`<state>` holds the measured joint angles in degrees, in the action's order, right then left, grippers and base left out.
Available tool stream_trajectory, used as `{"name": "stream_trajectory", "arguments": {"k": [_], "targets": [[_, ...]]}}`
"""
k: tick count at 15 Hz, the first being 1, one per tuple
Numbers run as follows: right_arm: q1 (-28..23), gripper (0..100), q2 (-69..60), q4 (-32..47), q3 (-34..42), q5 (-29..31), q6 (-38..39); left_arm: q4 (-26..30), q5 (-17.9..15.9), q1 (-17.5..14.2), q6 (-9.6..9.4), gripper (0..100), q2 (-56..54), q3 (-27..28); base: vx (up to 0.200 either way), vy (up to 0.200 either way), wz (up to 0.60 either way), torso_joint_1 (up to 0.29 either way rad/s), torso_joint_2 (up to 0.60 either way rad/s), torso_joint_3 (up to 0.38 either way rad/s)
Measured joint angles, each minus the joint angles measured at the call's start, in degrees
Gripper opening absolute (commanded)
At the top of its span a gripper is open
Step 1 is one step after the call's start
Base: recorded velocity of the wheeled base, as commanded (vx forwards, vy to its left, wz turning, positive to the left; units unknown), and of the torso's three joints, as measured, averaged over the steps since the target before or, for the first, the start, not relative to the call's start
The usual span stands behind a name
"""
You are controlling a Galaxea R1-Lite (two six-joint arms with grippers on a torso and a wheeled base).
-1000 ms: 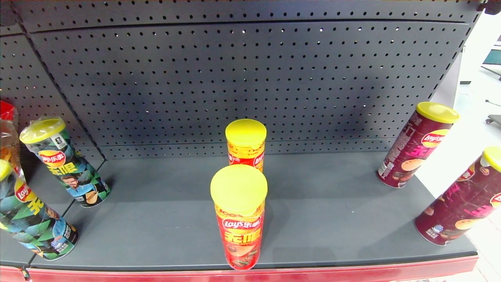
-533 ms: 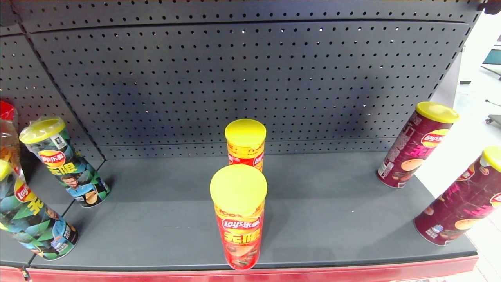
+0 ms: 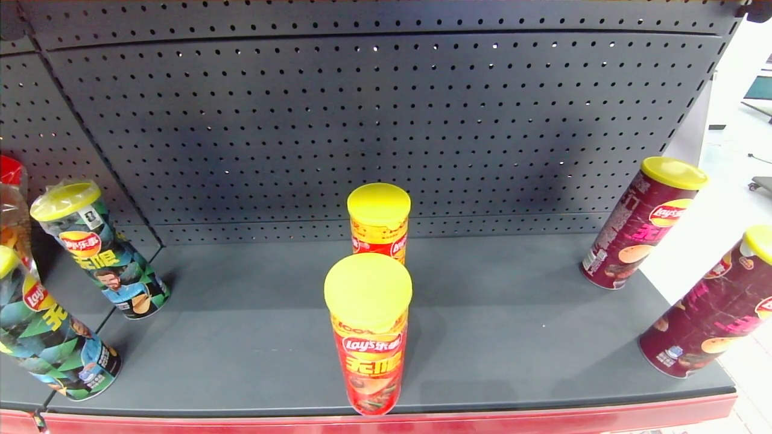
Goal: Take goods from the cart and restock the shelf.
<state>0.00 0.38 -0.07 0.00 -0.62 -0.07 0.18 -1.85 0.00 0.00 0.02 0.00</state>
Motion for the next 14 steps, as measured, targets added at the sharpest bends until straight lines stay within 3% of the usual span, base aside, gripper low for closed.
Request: {"name": "stream_trajectory", "arguments": {"k": [3,14], "targets": [[0.0,100,-0.1,0.0,0.0,0.0,0.0,0.0,0.0,0.0,0.11,100,0.0,0.0,-0.2,0.0,0.0,0.017,0.0,0.001],[0.0,100,-0.1,0.0,0.0,0.0,0.1,0.0,0.0,0.0,0.16,100,0.0,0.0,0.0,0.0,0.0,0.0,0.0,0.0]]}}
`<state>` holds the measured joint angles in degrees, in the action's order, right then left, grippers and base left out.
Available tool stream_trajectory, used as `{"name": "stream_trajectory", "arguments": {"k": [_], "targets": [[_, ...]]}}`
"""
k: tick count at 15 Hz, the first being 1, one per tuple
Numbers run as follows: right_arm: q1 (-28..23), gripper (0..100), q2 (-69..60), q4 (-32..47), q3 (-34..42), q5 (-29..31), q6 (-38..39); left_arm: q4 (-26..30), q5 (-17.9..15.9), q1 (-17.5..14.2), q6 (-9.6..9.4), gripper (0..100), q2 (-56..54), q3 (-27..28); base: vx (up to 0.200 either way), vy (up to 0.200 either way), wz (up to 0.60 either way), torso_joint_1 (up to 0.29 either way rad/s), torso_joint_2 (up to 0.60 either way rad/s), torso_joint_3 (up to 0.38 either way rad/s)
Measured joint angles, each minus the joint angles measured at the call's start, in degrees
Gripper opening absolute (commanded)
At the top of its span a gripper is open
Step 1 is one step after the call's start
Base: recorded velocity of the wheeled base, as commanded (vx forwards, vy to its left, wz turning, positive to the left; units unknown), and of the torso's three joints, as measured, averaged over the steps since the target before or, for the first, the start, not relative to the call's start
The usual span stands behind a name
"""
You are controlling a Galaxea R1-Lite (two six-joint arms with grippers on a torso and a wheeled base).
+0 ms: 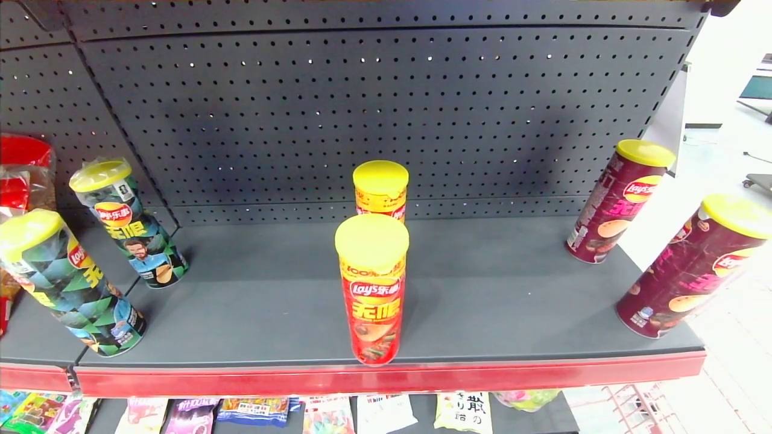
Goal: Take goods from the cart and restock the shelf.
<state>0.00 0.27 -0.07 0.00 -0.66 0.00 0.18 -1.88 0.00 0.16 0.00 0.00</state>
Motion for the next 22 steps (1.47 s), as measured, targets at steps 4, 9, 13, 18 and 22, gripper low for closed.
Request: {"name": "stream_trajectory", "arguments": {"k": [4,9,13,18,22], "targets": [[0.0,100,0.0,0.0,0.0,0.1,0.2,0.0,0.0,0.0,0.0,100,0.0,0.0,0.0,0.0,0.0,0.0,0.0,0.0],[0.0,100,0.0,0.0,0.0,0.0,0.0,0.0,0.0,0.0,0.06,100,0.0,0.0,0.0,0.0,0.0,0.0,0.0,0.0],[0.0,100,-0.1,0.0,0.0,0.0,0.1,0.0,0.0,0.0,-0.13,100,0.0,0.0,0.0,0.0,0.0,0.0,0.0,0.0],[0.0,100,-0.1,0.0,0.0,0.1,0.2,0.0,0.0,0.0,-0.02,100,0.0,0.0,0.0,0.0,0.0,0.0,0.0,0.0],[0.0,100,-0.2,0.0,0.0,0.1,0.2,0.0,0.0,0.0,-0.02,100,0.0,0.0,0.0,0.0,0.0,0.0,0.0,0.0]]}}
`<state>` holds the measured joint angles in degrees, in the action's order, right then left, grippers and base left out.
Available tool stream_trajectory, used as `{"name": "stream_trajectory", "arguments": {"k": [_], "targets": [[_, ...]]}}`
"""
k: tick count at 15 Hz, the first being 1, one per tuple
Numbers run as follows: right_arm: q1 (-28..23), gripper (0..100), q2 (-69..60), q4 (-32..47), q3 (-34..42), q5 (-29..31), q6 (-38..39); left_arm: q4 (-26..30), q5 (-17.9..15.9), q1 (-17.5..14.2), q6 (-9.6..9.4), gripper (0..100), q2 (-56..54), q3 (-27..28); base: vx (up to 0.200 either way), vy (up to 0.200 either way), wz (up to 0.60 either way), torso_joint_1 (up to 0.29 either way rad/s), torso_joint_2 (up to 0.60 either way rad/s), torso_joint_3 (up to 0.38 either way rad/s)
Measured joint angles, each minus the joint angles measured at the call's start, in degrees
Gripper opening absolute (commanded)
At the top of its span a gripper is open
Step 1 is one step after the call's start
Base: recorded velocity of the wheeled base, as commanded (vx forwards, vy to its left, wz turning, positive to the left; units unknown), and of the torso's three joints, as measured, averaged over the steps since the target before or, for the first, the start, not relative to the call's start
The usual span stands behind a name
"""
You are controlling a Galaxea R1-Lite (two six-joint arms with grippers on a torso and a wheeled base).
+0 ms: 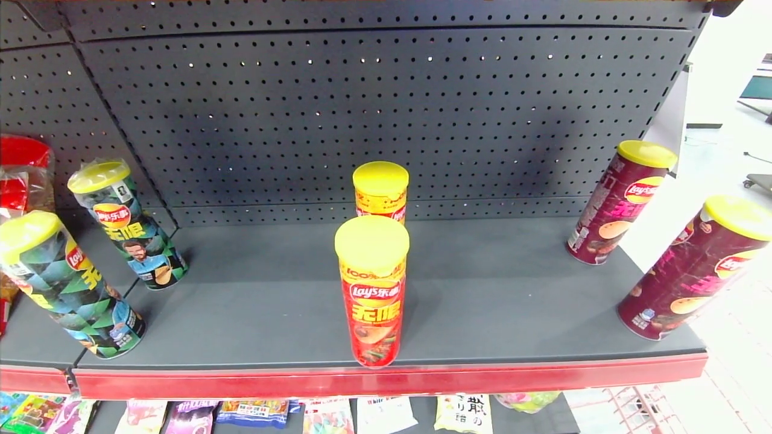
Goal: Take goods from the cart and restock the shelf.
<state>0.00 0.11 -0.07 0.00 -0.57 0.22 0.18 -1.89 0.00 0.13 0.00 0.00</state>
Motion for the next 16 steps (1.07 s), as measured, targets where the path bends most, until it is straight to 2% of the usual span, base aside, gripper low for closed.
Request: {"name": "stream_trajectory", "arguments": {"k": [16], "targets": [[0.0,100,0.0,0.0,0.0,0.0,0.0,0.0,0.0,0.0,0.02,100,0.0,0.0,0.0,0.0,0.0,0.0,0.0,0.0]]}}
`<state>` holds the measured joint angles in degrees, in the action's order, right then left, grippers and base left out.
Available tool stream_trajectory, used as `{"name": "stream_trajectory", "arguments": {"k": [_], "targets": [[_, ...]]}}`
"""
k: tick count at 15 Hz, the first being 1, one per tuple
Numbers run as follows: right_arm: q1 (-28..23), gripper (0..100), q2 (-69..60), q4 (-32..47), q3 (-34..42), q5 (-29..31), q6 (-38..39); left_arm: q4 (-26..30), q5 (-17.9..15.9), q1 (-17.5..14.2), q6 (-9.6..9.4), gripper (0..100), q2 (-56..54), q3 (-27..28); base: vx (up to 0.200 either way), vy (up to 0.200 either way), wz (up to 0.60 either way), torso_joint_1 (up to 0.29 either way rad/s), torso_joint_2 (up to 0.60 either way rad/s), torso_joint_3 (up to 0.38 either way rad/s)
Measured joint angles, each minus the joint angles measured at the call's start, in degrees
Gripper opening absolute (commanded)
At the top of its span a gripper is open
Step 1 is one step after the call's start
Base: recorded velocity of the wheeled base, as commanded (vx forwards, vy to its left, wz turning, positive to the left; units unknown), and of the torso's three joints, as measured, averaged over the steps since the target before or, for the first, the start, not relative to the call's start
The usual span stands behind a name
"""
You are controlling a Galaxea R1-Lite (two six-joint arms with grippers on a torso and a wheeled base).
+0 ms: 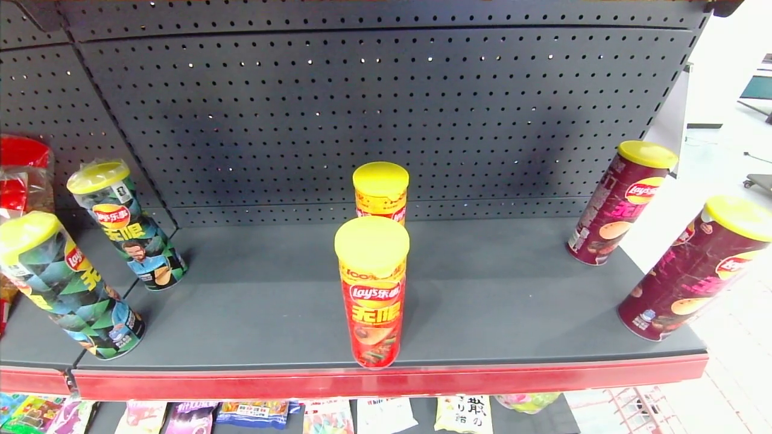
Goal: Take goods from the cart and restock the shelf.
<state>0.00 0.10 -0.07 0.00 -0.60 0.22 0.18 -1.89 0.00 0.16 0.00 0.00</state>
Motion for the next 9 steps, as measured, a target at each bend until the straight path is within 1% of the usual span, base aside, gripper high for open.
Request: {"name": "stream_trajectory", "arguments": {"k": [9], "targets": [[0.0,100,0.0,0.0,0.0,0.1,-0.2,0.0,0.0,0.0,0.0,100,0.0,0.0,0.0,0.0,0.0,0.0,0.0,0.0]]}}
